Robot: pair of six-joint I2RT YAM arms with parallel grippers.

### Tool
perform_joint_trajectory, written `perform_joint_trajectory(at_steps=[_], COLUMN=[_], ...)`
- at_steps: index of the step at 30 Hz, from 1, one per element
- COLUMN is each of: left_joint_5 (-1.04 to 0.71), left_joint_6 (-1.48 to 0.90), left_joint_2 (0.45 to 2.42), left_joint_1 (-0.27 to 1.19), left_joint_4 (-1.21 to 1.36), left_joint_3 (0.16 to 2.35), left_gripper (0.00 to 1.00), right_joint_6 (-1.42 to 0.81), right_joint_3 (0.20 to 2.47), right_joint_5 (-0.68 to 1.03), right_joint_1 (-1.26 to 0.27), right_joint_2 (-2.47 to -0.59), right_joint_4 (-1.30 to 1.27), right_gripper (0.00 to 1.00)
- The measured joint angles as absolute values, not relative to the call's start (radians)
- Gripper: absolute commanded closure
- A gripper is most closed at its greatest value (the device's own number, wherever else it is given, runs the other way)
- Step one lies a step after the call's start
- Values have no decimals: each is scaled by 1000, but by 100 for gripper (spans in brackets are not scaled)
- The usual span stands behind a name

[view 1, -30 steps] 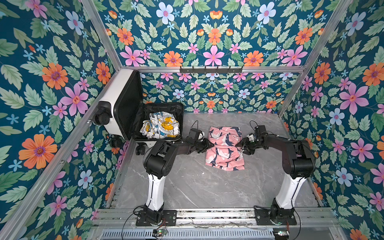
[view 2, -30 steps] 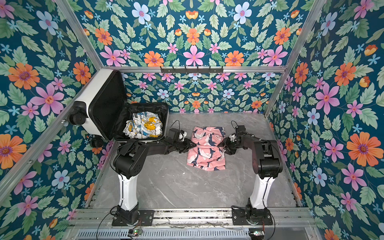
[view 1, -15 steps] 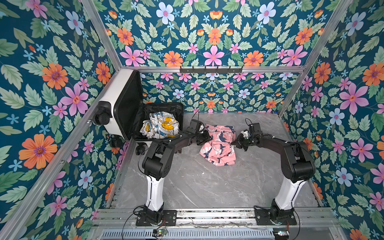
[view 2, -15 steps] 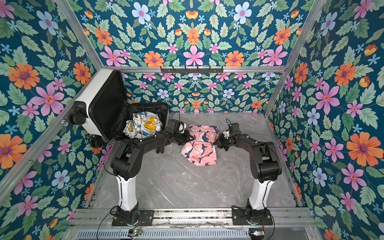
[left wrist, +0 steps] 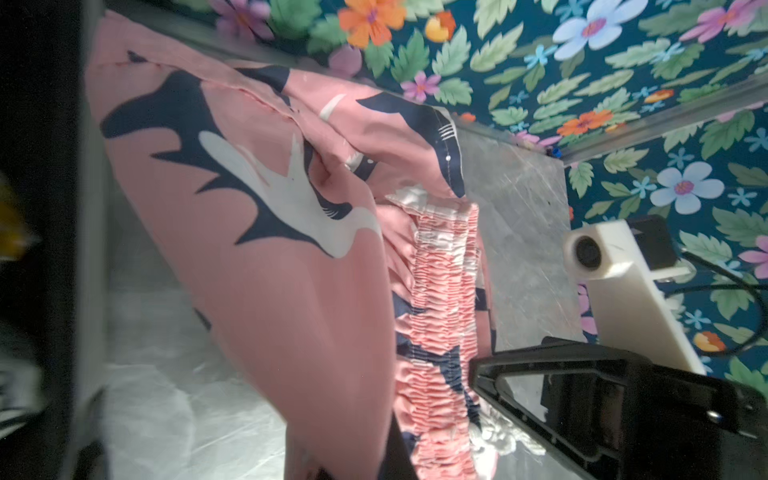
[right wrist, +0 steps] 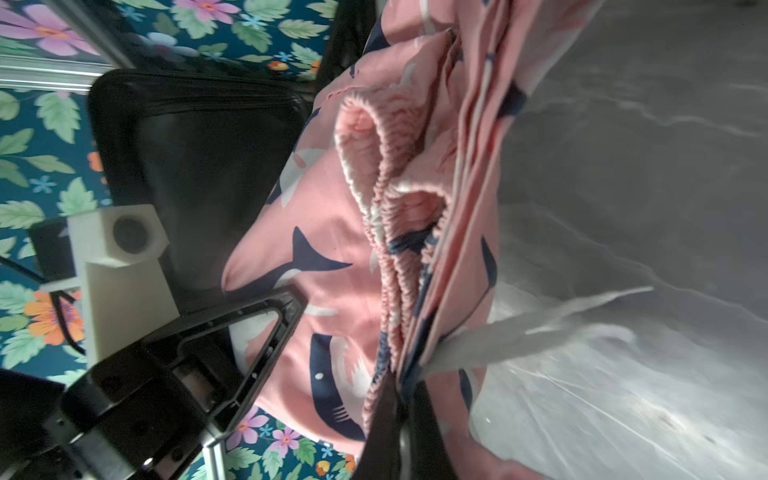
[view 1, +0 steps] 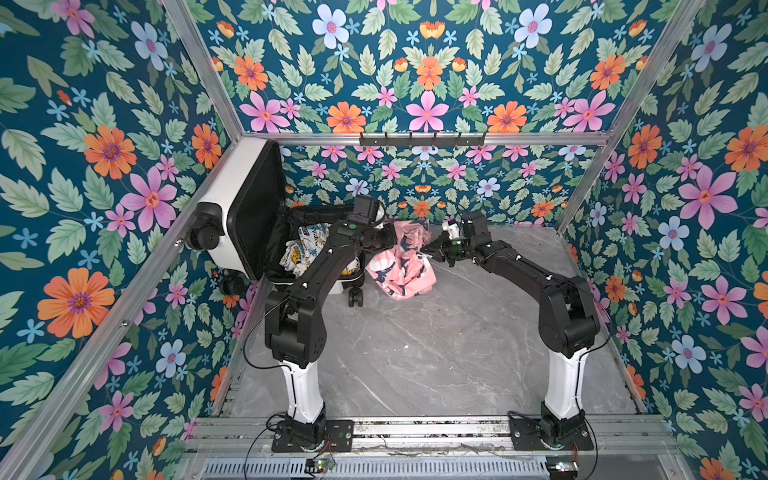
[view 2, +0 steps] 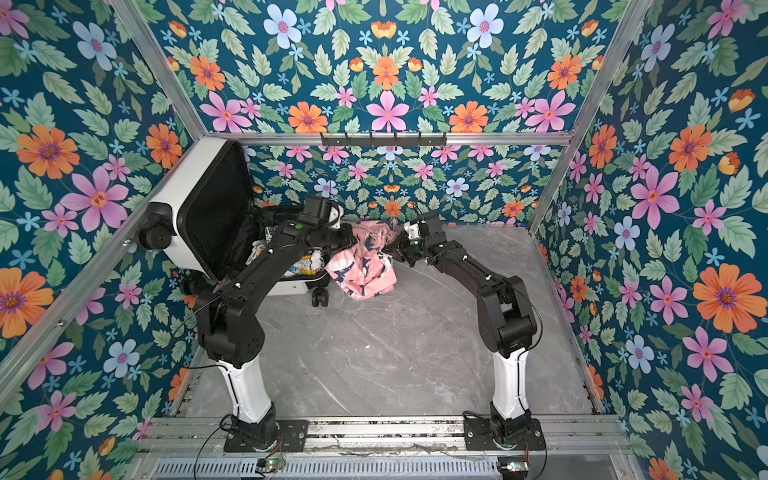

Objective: Pack the luggage
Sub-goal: 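Lift the pink shorts with both grippers and lower them into the suitcase, then open both grippers and withdraw the right arm from the suitcase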

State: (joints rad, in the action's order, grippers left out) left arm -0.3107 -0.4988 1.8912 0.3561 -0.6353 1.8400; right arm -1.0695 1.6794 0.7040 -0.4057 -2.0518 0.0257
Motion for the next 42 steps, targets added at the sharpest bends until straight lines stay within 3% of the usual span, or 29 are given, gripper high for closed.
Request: perform_joint_trajectory(at_steps=[11, 18, 23, 24, 25, 26, 27, 34, 42], left_joint_5=[-116, -54, -23, -26, -23, -22, -21, -6, 38], left_joint_6=[-331, -236, -223, -214, -206, -203, -194, -154, -149], left_joint_2=[1817, 1866, 1945, 1962, 1979, 1993, 2011, 2130, 2197], left_joint_1=[171, 56, -14, -19, -22, -24, -26, -64, -124], left_joint_4=[-734, -708, -683, -678, -670, -662, -649, -613, -590], left_joint_3=[1931, 1954, 1967, 1971, 1975, 1980, 1985, 2020, 2025], left_gripper=[95, 100, 100, 100, 100, 100, 100, 100, 100], right_joint_6=[-1239, -1317, -1353, -1348, -1345, -1340, -1336, -1336, -1325], right_joint_3=[2247, 2775, 2765, 2761, 2761, 2761, 2762, 2732, 2536], right_joint_5=[696, 617, 492, 467, 452, 440, 429, 416, 474], right_joint_1=[-545, -603, -624, -632, -642, -650, -657, -641, -616], right_joint_2=[-2445, -2816, -2875, -2875, -2875, -2875, -2875, -2885, -2724], right_joint_4=[-162, -183, -186, -179, -180, -184, -194, -218, -258], right_gripper=[100, 100, 100, 90, 67, 40, 2, 1, 1])
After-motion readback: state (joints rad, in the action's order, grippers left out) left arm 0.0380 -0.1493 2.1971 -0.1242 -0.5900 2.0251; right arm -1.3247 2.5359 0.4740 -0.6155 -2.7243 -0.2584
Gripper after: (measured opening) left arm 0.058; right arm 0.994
